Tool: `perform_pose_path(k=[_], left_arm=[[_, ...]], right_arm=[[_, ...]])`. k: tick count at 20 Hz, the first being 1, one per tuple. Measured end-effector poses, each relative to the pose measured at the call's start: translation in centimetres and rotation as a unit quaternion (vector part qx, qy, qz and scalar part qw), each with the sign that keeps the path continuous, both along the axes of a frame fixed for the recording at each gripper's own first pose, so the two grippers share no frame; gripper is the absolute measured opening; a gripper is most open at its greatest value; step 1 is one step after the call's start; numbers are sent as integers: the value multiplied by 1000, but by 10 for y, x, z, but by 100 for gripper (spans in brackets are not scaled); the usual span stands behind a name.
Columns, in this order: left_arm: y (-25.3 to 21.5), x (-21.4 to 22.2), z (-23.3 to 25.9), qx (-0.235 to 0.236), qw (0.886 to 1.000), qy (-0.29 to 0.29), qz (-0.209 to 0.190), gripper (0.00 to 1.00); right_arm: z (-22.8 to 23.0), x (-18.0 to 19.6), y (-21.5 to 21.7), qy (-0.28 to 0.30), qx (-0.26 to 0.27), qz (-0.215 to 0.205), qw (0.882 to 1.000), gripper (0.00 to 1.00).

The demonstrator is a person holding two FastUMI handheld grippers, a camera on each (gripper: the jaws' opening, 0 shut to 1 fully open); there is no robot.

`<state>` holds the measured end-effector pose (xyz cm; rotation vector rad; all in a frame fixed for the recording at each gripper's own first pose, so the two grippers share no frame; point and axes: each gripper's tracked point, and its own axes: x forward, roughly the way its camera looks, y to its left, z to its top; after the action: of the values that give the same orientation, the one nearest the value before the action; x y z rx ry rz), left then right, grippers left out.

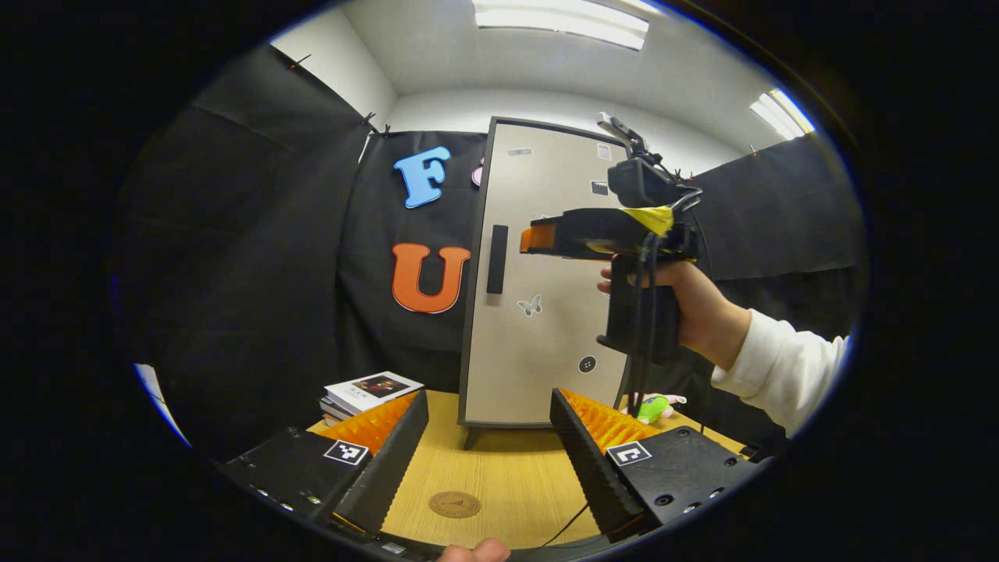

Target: Open the cabinet door with the right hand, grasp the bottle in the cabinet with the left hand and place it on the coaster, then close the cabinet door with the right hand.

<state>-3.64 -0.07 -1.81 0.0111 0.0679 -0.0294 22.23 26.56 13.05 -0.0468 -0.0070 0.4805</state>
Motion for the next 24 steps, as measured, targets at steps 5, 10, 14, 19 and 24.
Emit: perform_pose_path(k=[5, 10, 14, 19, 24], left_arm=[[4, 1, -2, 8, 1000, -2, 1, 95], [20, 5, 3, 11, 1000, -9, 14, 95], [33, 8, 3, 6, 1000, -12, 28, 95], [40, 14, 0, -2, 999, -8, 34, 95], [41, 19, -3, -1, 999, -5, 32, 95]], right_arm=[[-15, 48, 33, 15, -19, -6, 1000, 99], [-35, 86, 49, 44, -20, -30, 998, 96], [-44, 106, 59, 60, -9, -33, 998, 87], [-38, 112, 60, 36, -11, -50, 998, 58], [-43, 113, 60, 30, -9, -51, 998, 35]])
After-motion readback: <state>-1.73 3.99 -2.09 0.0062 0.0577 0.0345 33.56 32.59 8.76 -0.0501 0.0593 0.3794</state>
